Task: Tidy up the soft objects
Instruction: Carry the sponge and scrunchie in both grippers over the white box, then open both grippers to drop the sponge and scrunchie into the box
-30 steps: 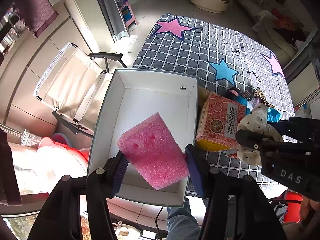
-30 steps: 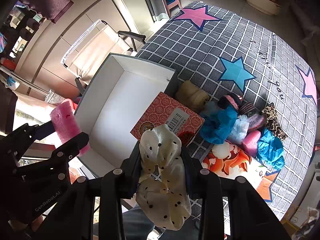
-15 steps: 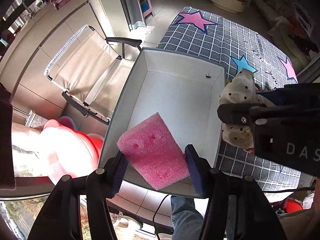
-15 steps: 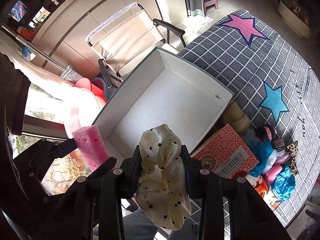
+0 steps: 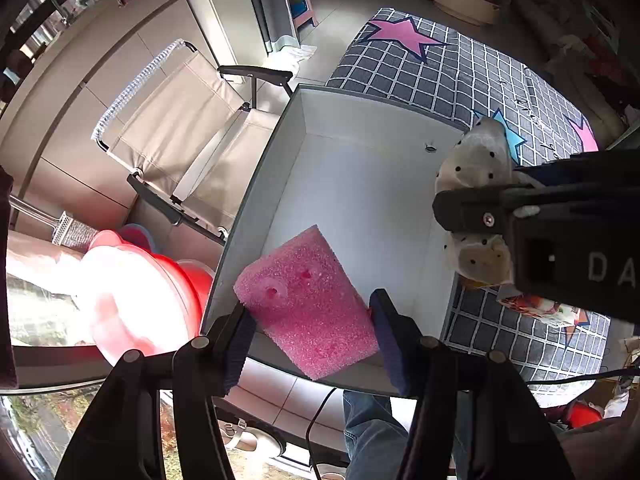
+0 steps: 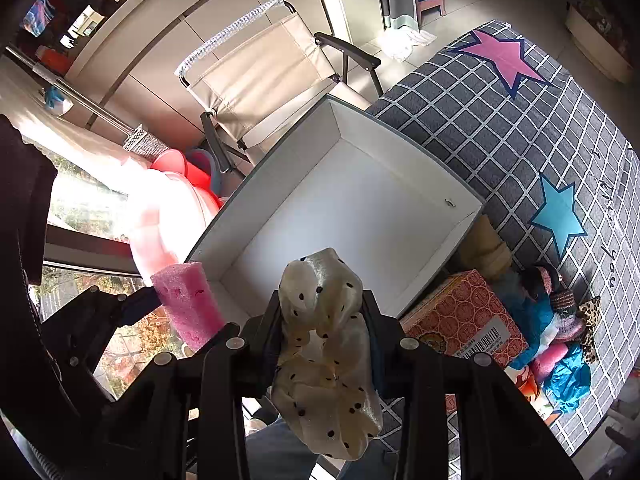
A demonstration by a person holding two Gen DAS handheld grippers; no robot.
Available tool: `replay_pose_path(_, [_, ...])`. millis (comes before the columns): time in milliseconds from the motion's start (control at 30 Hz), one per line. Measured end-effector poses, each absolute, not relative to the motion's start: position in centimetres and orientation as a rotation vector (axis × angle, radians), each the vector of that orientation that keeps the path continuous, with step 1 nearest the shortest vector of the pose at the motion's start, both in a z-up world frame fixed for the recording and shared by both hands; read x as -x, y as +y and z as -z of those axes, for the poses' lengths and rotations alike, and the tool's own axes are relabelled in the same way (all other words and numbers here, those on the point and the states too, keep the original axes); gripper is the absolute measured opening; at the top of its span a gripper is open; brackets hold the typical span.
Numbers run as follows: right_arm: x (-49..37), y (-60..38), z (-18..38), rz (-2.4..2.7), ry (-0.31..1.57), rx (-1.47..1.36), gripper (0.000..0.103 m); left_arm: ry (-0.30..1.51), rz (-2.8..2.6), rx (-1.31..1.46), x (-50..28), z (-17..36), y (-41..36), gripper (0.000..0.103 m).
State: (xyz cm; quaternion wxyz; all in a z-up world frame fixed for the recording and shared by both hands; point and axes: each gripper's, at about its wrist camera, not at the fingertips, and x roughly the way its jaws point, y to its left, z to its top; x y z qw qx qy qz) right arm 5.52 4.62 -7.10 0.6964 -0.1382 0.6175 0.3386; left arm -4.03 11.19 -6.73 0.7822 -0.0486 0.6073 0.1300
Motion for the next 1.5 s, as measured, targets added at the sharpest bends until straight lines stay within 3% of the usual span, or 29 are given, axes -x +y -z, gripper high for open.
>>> replay_pose_path(1100, [-7.4,5.0,9.1,-0.722,1.426,0.283,0.038,1.349,-0.280,0.108,3.0,8.8,11.2,0.062])
replay_pose_path(1133, [-7.5,5.1,9.1,-0.724,1.428,0.281,0.038,1.347,-0.282,0.107,2.9,8.8,11.2,0.063])
replay_pose_path(1233, [-7.8,5.3,8.9,-0.739,1.429,0.264,0.039,1.353,-0.299,0.128,2.7,9.1,11.7,0.079])
replay_pose_path(1267, [-7.9,5.4,8.9,-0.739,1.428,0.263,0.044,1.358,-0.297,0.153,2.7,9.2,11.9,0.081])
replay_pose_path(1300, [-8.1,5.5,8.8,-0.735,1.423,0.262,0.061,1.369,-0.293,0.185,2.5,9.4,12.2,0.085])
replay_pose_path(1333, [-8.2,5.5,8.7,-0.727,1.418,0.266,0.069,1.380,-0.283,0.220,2.4,9.7,12.5,0.087])
replay_pose_path(1467, [-8.8,5.1,8.3,-0.693,1.392,0.269,0.088,1.399,-0.273,0.303,2.1,10.4,13.5,0.088])
replay_pose_path(1500, [-9.0,4.9,8.1,-0.682,1.382,0.263,0.092,1.396,-0.269,0.317,2.0,10.5,13.6,0.094])
